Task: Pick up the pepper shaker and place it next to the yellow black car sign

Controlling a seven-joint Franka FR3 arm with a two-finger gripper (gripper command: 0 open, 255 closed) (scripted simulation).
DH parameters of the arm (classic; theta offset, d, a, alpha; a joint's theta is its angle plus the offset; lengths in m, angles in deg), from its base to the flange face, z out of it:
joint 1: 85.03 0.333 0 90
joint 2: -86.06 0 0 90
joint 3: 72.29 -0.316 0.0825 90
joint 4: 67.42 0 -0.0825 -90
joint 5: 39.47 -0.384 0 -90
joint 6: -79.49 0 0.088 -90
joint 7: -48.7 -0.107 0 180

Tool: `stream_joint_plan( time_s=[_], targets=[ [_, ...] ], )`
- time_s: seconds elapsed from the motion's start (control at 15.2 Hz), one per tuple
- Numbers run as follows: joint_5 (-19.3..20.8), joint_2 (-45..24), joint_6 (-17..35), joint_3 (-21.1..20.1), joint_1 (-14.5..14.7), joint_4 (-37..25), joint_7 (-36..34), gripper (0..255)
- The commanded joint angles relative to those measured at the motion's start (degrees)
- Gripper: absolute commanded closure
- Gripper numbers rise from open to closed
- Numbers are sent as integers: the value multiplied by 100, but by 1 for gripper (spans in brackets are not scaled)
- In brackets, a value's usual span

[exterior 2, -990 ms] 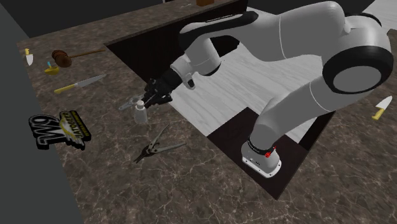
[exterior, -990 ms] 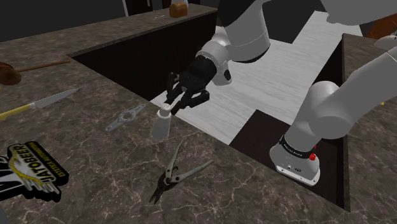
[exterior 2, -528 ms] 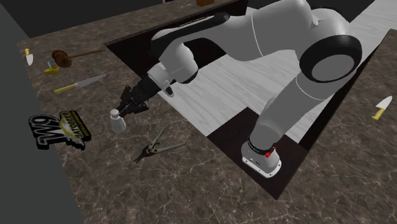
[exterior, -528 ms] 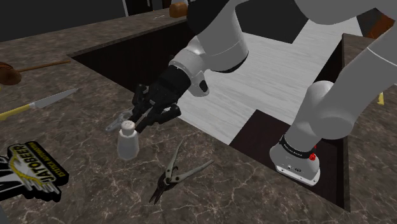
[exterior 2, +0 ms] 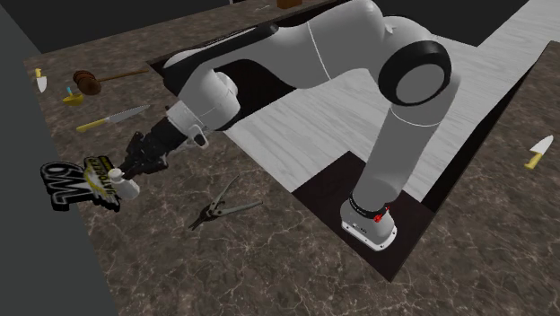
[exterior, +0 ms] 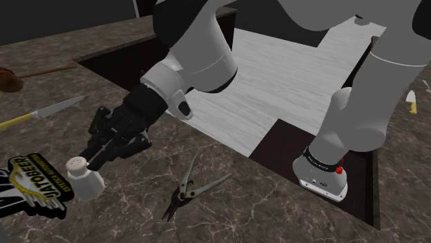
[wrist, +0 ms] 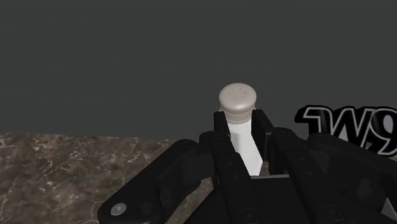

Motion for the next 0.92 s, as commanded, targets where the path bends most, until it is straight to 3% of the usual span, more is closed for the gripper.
stream_joint_plan(
  time_s=[0.0, 0.33, 0.73, 0.86],
  targets=[
    [184, -470, 329, -101, 143, -499, -114, 255],
    [894, -1599, 1032, -185, 677, -1769, -610, 255],
    [2146, -2903, 1469, 114, 1579, -3470, -1672, 255],
    [2018, -2966, 1506, 78, 1557, -3434, -1485, 255]
  ],
)
